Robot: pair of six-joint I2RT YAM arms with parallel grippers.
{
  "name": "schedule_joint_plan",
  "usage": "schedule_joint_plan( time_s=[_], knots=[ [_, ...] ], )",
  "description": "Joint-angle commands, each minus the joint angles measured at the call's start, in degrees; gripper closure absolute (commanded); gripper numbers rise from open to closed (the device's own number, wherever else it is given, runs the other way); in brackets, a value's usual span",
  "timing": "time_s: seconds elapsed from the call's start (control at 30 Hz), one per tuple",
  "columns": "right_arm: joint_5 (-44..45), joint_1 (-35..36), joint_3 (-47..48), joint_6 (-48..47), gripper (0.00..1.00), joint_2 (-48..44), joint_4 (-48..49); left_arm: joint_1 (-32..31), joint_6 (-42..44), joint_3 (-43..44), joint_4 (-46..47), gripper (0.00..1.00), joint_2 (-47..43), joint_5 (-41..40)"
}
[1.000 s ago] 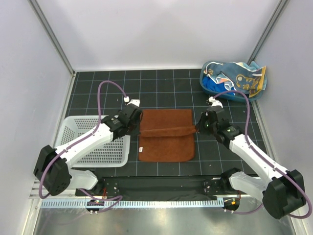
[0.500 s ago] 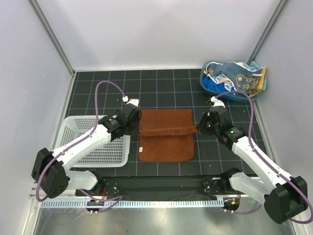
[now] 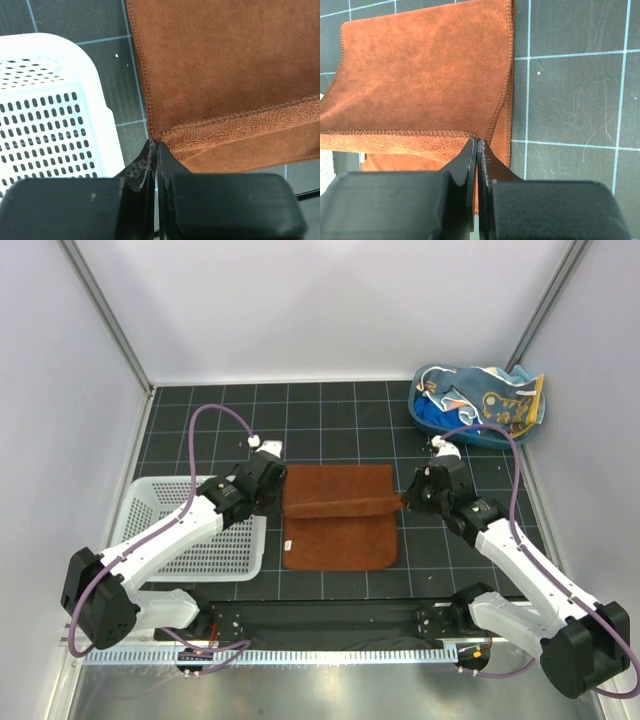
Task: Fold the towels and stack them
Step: Fold the towel
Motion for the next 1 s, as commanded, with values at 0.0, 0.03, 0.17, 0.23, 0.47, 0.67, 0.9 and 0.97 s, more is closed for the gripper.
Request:
schedule_joint_plan(
  time_s=[0.0, 0.03, 0.17, 0.23, 0.47, 0.67, 0.9, 0.97],
  knots=[
    [0.8, 0.2, -2.3, 0.3, 0.99, -1.3, 1.4, -0.1, -0.4, -0.9, 0.1, 0.97, -0.7, 0.5],
    [0.8, 0.2, -2.9, 0.5, 0.99, -1.2, 1.7, -0.1, -0.4, -1.2, 0.8, 0.97, -0.4, 1.1],
    [0.3, 0.2, -5.7, 1.2, 0.99, -0.6, 3.6, -0.3, -0.9, -3.5, 2.2, 0.97, 0.7, 2.1],
    [0.1, 0.2, -7.4, 1.5, 0.99, -0.1, 4.5, -0.8, -1.1, -4.1, 2.7, 0.96, 1.2, 2.1],
    [-1.4, 0.2, -11.4, 2.4, 0.99, 2.7, 7.5, -1.4, -1.4, -7.0, 5.6, 0.96, 5.0, 2.7],
    [-2.3, 0.4, -13.2, 2.6, 0.99, 3.9, 8.8, -2.0, -1.9, -8.6, 7.0, 0.92, 6.7, 2.7],
    [-2.1, 1.1, -13.5, 3.3, 0.94, 6.1, 9.5, -2.2, -2.0, -9.6, 7.7, 0.82, 7.8, 2.6],
    [-1.6, 1.1, -13.5, 3.7, 0.9, 6.2, 9.4, -2.3, -2.0, -9.7, 7.7, 0.77, 7.8, 2.7]
  ],
)
